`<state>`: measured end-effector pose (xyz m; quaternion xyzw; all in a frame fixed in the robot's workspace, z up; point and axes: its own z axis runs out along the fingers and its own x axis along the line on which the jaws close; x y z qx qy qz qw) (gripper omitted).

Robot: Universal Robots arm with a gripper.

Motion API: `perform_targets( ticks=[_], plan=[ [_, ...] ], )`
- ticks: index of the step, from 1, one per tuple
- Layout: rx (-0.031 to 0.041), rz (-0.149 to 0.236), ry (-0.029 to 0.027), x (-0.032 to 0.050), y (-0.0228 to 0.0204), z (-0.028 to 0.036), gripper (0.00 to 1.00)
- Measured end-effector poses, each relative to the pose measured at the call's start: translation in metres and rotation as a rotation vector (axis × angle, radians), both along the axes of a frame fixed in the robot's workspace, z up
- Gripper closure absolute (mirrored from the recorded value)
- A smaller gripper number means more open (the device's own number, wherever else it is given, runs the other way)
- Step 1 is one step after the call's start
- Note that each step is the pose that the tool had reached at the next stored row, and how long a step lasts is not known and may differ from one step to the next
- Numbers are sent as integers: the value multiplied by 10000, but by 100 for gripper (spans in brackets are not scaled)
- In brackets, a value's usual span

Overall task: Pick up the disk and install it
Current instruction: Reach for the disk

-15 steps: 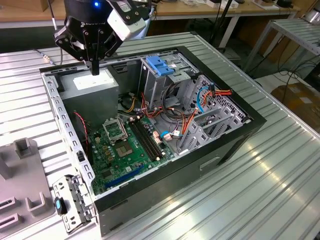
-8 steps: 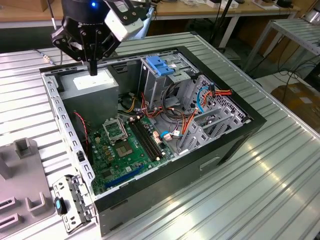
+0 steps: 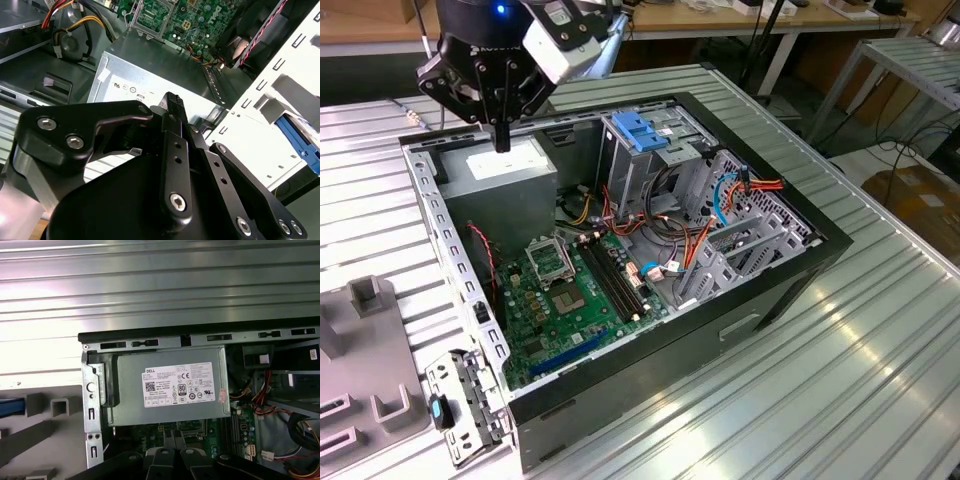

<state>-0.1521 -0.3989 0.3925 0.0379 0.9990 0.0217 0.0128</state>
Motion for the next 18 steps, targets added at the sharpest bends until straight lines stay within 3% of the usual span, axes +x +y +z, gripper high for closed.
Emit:
perform_targets(
  ticks=[18],
  plan=[
    [0,0,1,-119,0,-4,89]
  ],
)
